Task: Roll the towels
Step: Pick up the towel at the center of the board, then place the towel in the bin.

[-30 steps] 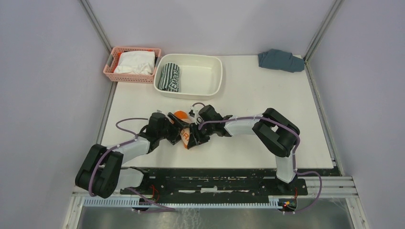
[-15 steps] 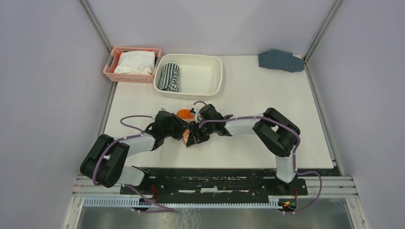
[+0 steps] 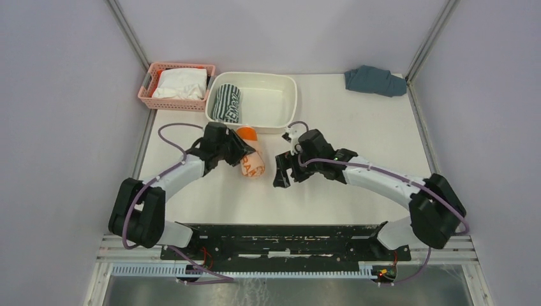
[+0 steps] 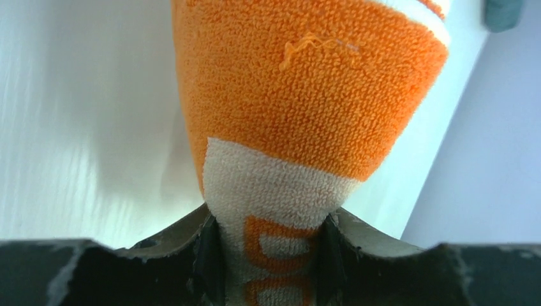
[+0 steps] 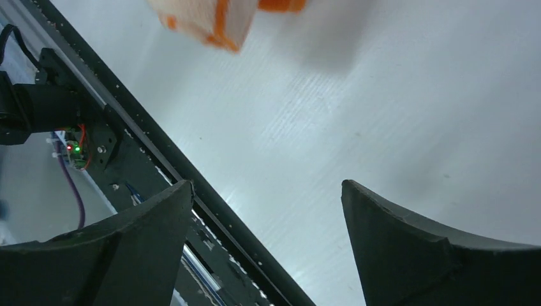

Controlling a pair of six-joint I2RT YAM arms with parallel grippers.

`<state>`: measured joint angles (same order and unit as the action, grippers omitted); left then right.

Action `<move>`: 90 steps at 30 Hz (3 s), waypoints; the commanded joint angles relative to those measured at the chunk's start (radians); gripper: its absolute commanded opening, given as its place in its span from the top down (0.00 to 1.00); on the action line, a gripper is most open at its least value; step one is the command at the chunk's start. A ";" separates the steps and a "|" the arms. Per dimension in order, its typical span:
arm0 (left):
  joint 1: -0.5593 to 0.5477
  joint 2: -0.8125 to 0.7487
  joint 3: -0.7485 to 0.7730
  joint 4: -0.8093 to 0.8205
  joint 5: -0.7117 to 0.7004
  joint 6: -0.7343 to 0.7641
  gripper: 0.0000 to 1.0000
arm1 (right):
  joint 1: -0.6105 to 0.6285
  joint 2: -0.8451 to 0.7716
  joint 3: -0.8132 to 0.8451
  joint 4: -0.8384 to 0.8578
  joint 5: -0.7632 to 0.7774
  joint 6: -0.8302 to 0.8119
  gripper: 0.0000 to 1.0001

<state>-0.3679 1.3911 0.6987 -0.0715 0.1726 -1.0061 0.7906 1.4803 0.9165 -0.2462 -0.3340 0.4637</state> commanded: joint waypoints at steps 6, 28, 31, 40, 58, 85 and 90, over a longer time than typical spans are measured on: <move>0.090 0.224 0.578 -0.152 0.201 0.296 0.64 | -0.079 -0.212 -0.012 -0.239 0.200 -0.168 0.03; 0.200 1.014 1.468 -0.666 0.103 0.604 0.62 | -0.158 -0.274 -0.025 -0.331 0.308 -0.194 0.01; 0.207 1.039 1.502 -0.741 -0.026 0.639 0.62 | -0.164 -0.270 -0.020 -0.342 0.326 -0.200 0.00; 0.210 1.056 1.519 -0.821 -0.312 0.725 0.60 | -0.176 -0.244 -0.013 -0.350 0.329 -0.201 0.00; 0.199 1.045 1.529 -0.789 -0.250 0.719 0.28 | -0.182 -0.214 -0.012 -0.345 0.296 -0.208 0.00; 0.203 0.941 1.532 -0.723 -0.130 0.649 0.14 | -0.187 -0.251 0.000 -0.363 0.305 -0.218 0.00; 0.204 0.894 1.533 -0.724 -0.093 0.642 0.13 | -0.189 -0.260 0.007 -0.370 0.315 -0.221 0.00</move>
<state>-0.1772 2.3974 2.2215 -0.8280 0.0620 -0.3504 0.6064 1.2556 0.8894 -0.6174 -0.0402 0.2558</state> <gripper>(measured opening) 0.863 0.998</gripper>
